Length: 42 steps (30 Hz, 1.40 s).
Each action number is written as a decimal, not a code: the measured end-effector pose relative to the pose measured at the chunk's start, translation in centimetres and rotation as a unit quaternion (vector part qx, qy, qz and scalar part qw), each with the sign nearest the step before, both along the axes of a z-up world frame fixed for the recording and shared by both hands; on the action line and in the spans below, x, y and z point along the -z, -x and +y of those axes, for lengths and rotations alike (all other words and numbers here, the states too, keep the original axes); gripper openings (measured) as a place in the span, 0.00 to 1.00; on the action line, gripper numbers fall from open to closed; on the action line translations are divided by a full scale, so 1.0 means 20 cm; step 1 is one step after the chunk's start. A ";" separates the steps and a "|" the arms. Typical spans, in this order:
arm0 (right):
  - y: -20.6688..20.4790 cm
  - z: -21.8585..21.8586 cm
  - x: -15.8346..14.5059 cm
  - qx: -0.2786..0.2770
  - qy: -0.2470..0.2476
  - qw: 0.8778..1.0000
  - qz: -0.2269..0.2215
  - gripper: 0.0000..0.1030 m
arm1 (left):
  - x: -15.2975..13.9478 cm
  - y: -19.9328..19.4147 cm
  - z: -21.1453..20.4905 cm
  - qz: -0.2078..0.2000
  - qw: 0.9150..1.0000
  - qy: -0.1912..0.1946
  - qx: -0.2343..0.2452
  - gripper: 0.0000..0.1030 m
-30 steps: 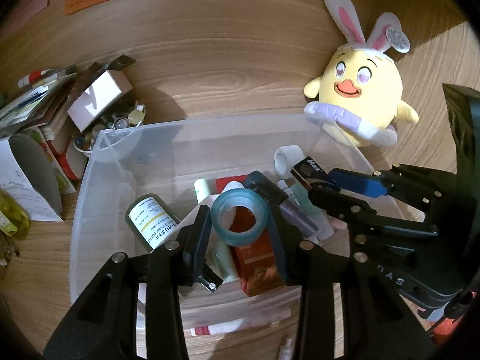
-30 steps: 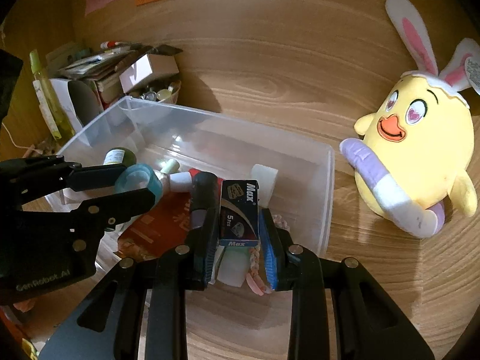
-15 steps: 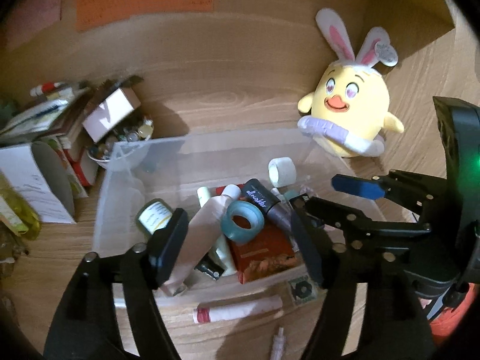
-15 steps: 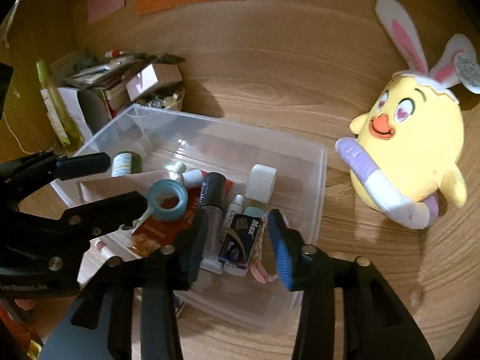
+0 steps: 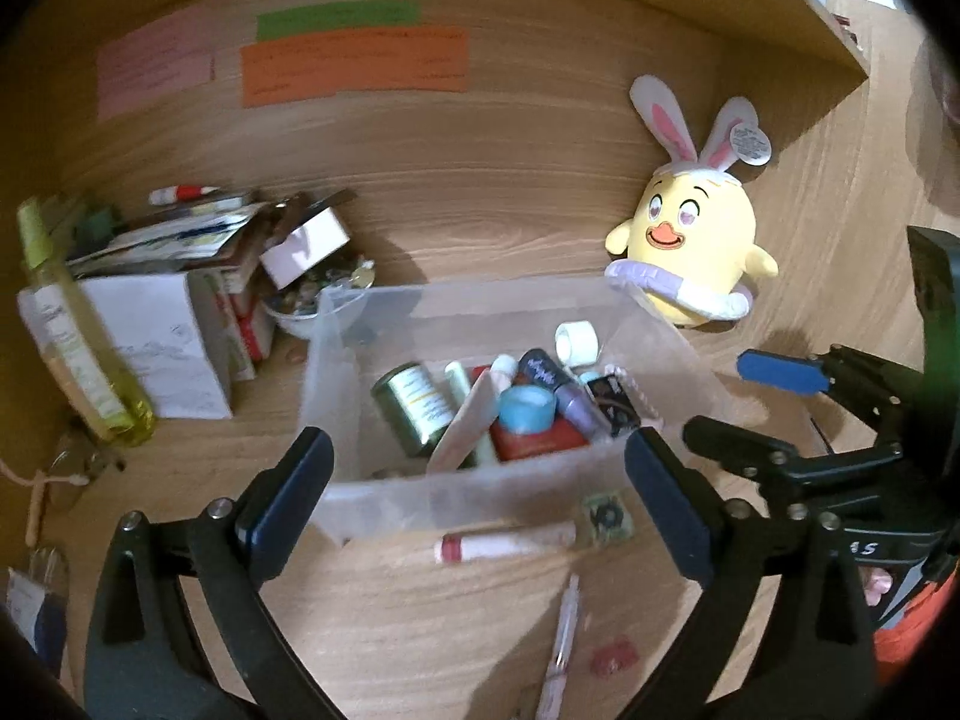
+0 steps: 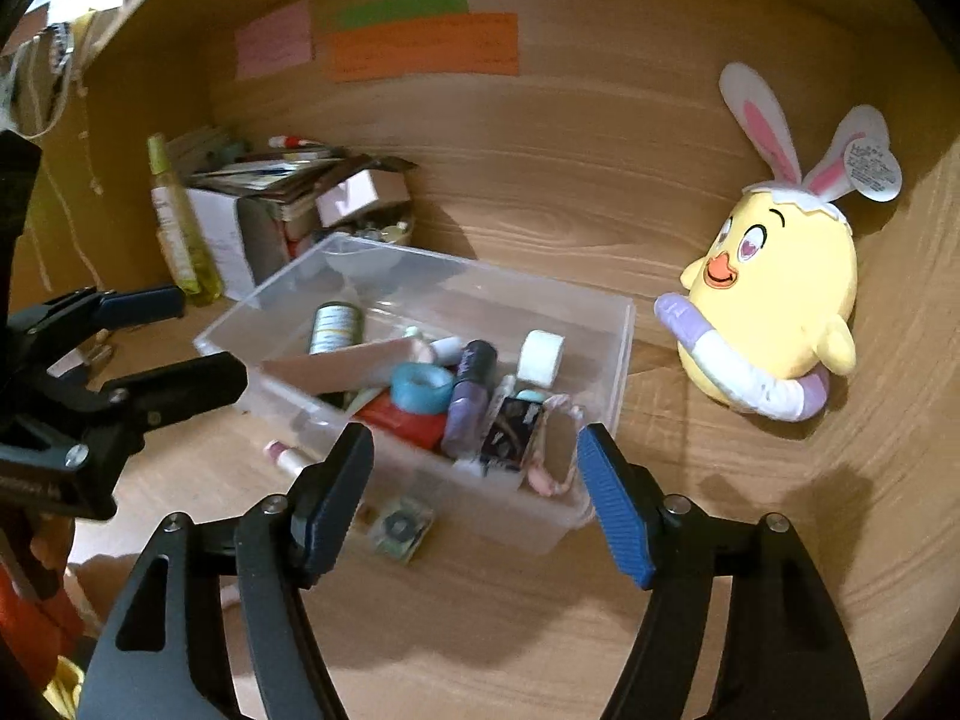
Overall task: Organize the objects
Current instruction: 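Grasp the white pen with the left gripper while the right grasps the pink charm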
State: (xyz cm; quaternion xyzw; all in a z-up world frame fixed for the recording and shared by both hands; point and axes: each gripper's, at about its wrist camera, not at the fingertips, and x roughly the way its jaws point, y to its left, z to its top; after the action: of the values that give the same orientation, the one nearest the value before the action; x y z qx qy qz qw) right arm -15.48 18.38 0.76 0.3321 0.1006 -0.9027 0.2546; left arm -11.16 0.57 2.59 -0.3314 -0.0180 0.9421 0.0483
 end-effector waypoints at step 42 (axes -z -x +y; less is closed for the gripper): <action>-0.33 0.04 0.43 0.004 -0.018 0.996 -0.090 0.20 | 0.50 -0.36 0.05 -0.118 0.992 0.030 0.035 0.88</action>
State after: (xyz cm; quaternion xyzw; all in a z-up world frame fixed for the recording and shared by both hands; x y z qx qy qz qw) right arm -8.80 19.27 -7.91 0.4168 0.0926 -0.8681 0.2531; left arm -3.92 1.56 -7.38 -0.4419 0.0161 0.8943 0.0691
